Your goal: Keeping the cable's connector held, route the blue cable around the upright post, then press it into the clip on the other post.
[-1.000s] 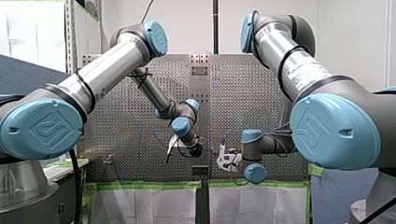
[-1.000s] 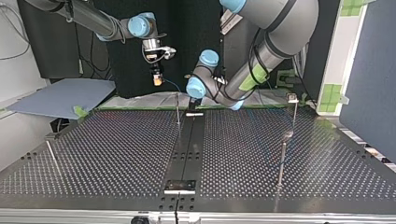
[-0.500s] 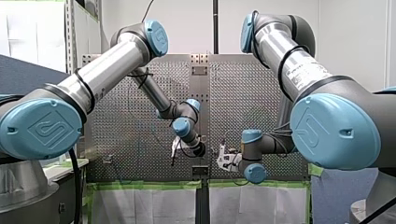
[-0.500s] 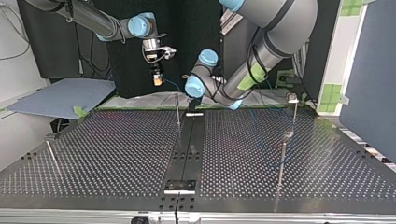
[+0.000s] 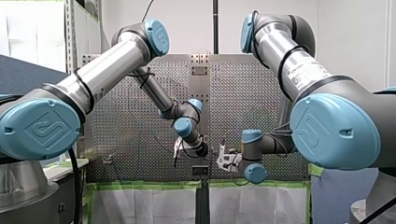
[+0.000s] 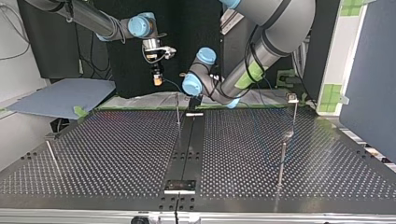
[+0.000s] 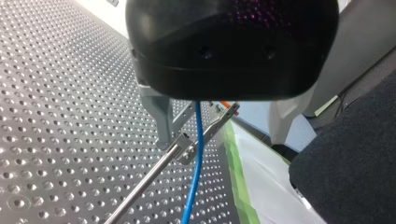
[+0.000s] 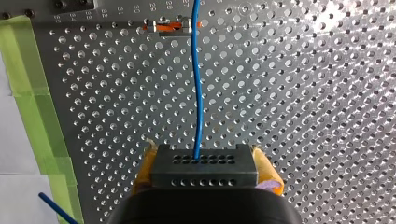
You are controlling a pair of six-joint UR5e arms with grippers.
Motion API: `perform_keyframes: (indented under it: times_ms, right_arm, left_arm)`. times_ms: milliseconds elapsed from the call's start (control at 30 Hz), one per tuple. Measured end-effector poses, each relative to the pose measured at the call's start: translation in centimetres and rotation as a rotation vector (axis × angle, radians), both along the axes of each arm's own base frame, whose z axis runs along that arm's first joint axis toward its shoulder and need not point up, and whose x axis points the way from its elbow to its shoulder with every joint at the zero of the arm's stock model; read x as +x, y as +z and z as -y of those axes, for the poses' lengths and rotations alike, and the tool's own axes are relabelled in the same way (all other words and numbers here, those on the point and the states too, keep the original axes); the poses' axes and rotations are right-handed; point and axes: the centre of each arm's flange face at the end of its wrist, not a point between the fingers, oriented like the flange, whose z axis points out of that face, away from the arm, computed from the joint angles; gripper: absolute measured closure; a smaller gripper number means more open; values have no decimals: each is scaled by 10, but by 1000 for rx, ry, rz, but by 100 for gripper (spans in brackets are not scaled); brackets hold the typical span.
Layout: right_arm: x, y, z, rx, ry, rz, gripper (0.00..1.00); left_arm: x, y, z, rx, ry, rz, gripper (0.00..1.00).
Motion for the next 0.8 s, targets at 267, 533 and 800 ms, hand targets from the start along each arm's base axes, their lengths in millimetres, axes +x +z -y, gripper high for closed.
perform_keyframes:
  times_ms: [267,533,800]
  right_arm:
    - [0,0,0,0,0,0,100]
    - [0,0,0,0,0,0,100]
    - [0,0,0,2,0,-3,100]
  left_arm:
    - [1,1,3,7,5,31,35]
    - [-1,1,4,20,18,41,82]
    - [1,2,5,22,49,63,95]
